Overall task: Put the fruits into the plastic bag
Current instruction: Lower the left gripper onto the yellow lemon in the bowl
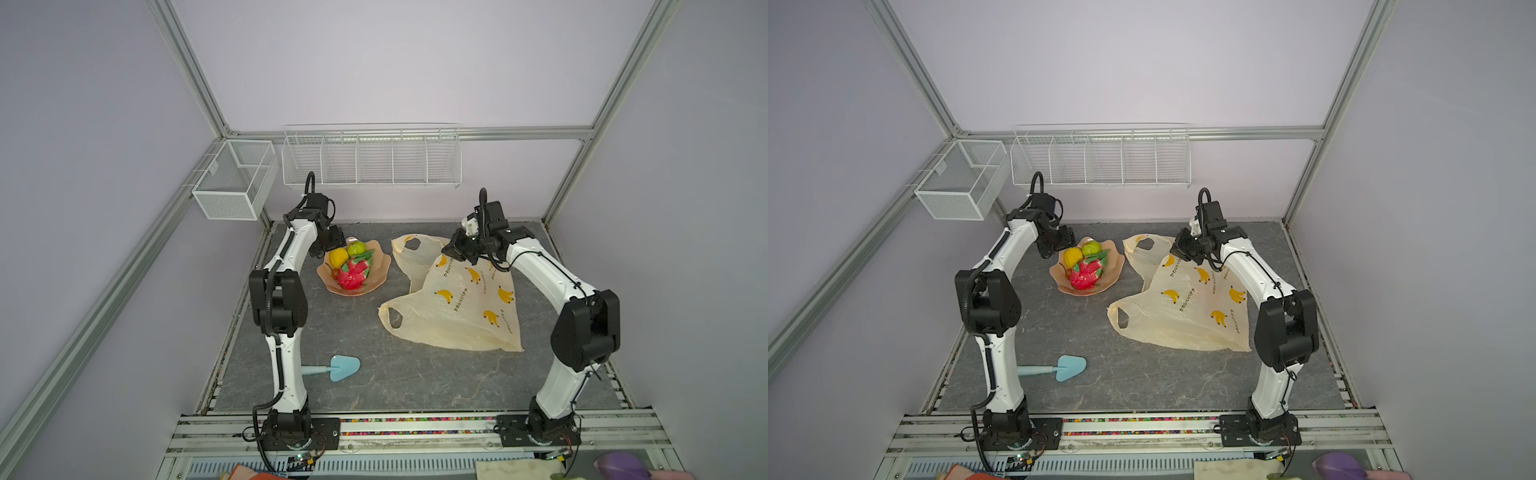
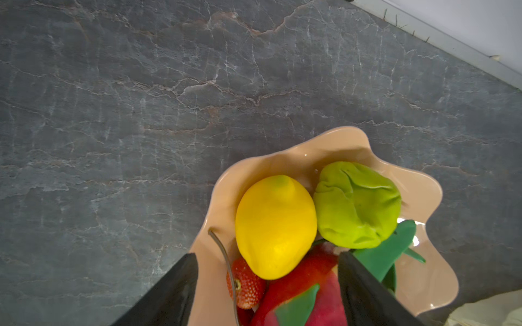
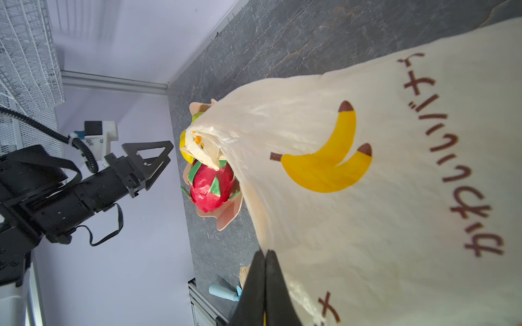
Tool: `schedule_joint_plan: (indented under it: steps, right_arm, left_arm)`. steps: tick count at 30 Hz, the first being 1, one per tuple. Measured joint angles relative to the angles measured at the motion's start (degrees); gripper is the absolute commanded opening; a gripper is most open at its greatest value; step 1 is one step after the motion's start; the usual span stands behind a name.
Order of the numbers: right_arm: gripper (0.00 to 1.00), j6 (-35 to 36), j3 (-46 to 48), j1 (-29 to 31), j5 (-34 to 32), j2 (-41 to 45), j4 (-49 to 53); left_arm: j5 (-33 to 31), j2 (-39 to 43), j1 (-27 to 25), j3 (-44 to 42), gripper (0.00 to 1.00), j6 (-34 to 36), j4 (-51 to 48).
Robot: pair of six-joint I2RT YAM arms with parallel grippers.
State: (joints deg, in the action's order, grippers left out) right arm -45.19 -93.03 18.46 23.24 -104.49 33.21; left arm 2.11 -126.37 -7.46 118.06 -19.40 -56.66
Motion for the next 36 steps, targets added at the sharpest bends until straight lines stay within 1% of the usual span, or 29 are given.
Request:
schedule_joint_plan:
  steps: [6, 17, 26, 29, 32, 36]
  right_arm:
    - [0.07, 0.3, -0.6, 0.0, 0.1, -0.8, 0.6]
    - [0.07, 0.3, -0.9, 0.0, 0.2, -1.3, 1.7]
    - [0.07, 0.3, -1.5, -0.1, 0.2, -1.4, 1.7]
    - [0.07, 0.3, -1.6, -0.1, 0.2, -1.4, 1.7]
    - [0.07, 0.3, -1.6, -0.2, 0.2, -1.4, 1.7]
    - [0.07, 0.3, -1.7, -0.3, 0.2, -1.4, 1.8]
  left_arm:
    - [-0.8, -2.4, 0.0, 1.0, 0.78, 0.0, -0.2]
    - [0.8, -4.1, 0.0, 1.0, 0.75, 0.0, 2.5]
    - [2.1, -4.5, -0.3, 0.5, 0.69, 0.0, 3.6]
    - [2.2, -4.5, -0.5, -0.9, 0.68, 0.0, 4.0]
    - [2.4, -4.6, -0.7, -2.2, 0.64, 0.0, 4.6]
    - [2.7, -4.6, -0.8, -3.1, 0.56, 0.1, 4.9]
